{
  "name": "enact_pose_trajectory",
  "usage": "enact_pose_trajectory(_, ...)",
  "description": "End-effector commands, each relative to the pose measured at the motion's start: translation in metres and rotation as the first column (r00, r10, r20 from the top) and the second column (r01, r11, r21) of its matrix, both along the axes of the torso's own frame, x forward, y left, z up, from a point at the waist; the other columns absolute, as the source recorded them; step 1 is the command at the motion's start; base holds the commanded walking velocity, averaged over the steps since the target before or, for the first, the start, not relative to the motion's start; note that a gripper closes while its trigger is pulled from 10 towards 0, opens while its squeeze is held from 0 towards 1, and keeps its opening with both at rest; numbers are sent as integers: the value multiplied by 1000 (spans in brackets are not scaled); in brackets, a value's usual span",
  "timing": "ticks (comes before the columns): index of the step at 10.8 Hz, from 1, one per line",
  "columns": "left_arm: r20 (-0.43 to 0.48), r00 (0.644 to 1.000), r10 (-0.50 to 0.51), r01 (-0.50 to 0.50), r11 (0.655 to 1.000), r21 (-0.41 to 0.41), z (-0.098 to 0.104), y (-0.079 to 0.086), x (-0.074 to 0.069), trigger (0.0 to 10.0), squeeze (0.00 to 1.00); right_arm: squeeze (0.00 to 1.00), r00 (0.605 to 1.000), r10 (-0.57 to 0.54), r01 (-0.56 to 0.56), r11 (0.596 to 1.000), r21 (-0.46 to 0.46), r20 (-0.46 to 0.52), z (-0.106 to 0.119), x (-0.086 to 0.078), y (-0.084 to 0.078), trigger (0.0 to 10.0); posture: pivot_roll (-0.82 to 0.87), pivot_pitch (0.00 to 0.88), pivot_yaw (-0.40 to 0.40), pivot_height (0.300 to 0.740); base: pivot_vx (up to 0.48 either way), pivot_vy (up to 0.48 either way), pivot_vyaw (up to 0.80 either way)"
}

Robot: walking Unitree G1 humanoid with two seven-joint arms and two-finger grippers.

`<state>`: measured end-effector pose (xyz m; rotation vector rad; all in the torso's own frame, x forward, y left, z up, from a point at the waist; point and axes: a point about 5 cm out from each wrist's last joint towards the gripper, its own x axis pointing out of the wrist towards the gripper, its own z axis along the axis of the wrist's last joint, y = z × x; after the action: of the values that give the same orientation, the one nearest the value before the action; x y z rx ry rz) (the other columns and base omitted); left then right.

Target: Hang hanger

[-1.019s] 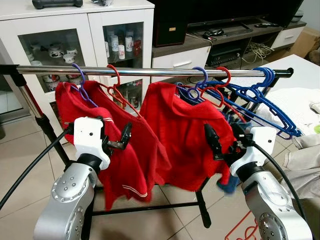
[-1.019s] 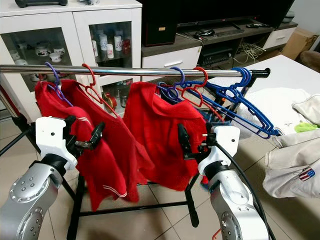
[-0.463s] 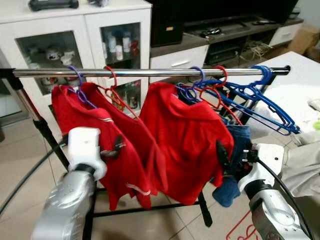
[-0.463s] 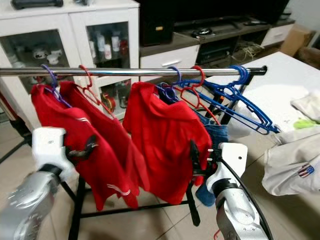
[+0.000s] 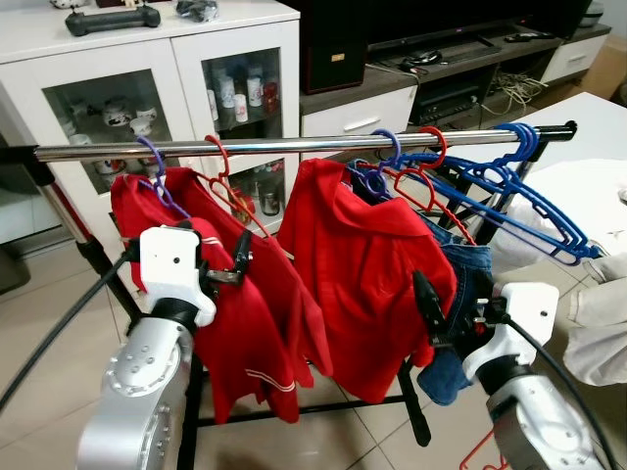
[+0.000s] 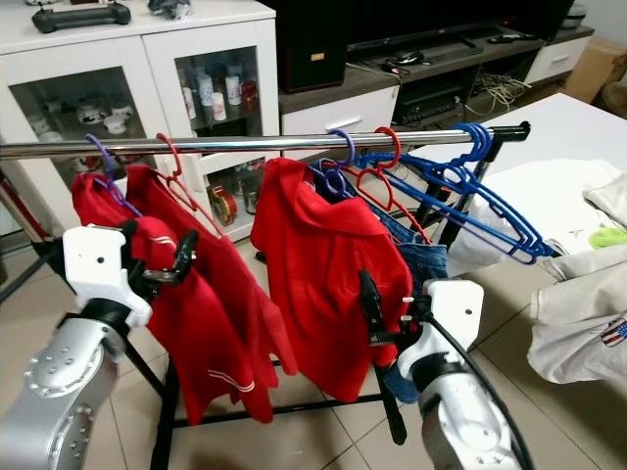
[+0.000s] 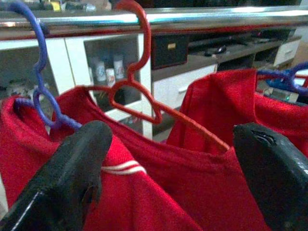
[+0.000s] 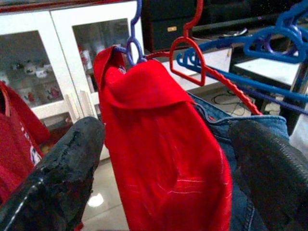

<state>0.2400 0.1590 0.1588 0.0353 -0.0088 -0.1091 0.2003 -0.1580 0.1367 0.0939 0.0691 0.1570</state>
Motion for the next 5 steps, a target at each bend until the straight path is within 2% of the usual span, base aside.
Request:
enact_pose_trajectory(1, -43, 999, -1, 1, 1000, 10, -3, 1, -2, 10000, 1000, 1000, 998, 52, -51, 998, -23, 36, 7, 3, 4, 10000, 40, 0, 10, 740, 0, 0, 800)
enact_pose_trajectory(3, -6, 1000, -25, 25, 999, 21, 1, 1, -6, 10000, 1000, 1000, 992, 115, -115, 993, 1, 44, 8, 5, 11, 10000, 55, 0, -10, 740, 0, 0, 800)
enact_pose_trajectory(4, -13, 1000, -20, 20, 1000, 20, 0, 3, -7, 10000, 961, 1000, 991, 127, -128, 992, 8, 50, 7, 6, 13, 10000, 60, 0, -14, 740, 0, 0, 800)
enact_pose_trajectory(5, -11, 1000, -29, 30, 998, 56, 1, 3, -7, 10000, 0, 1000, 993, 111, -112, 993, 34, 38, 4, 6, 12, 10000, 64, 0, -15, 740, 0, 0, 800)
